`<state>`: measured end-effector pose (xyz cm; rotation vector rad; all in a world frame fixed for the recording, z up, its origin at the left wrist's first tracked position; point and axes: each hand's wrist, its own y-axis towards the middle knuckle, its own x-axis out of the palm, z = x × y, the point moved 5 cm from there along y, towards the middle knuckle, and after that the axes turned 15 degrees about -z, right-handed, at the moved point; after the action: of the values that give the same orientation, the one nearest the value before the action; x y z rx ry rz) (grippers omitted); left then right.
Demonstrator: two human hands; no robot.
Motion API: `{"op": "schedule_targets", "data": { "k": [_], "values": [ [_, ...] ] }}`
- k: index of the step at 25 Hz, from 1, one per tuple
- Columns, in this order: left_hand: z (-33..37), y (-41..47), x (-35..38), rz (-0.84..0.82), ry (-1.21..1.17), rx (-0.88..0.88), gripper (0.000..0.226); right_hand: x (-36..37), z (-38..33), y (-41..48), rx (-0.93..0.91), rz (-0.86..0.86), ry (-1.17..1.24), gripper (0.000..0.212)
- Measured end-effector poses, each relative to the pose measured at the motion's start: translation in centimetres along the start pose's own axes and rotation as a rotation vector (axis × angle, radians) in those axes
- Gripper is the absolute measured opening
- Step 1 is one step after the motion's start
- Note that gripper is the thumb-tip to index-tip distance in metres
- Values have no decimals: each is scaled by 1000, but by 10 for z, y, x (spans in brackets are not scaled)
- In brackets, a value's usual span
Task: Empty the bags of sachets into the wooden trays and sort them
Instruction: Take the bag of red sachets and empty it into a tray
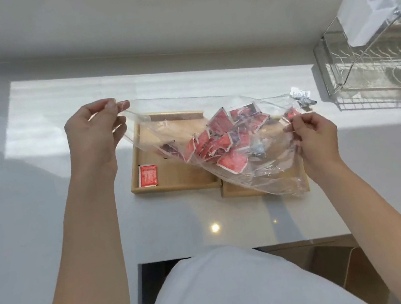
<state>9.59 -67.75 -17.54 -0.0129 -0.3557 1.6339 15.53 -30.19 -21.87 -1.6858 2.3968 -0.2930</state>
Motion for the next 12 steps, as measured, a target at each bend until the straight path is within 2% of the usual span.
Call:
{"op": "schedule_targets", "data": {
  "k": [2,6,8,12],
  "values": [
    [-7,-2,6,0,4,-30,4,-5,1,5,-15,45,11,19],
    [-10,-6,19,-6,13,-22,2,-6,-7,11,-64,-16,30,18],
    [-7,-4,19,12,22,-8,2,-8,-8,14,-52,-46,-33,19],
    [-7,-2,21,18,15,-9,4,-18,-9,19,-98,18,-78,21]
  ]
}}
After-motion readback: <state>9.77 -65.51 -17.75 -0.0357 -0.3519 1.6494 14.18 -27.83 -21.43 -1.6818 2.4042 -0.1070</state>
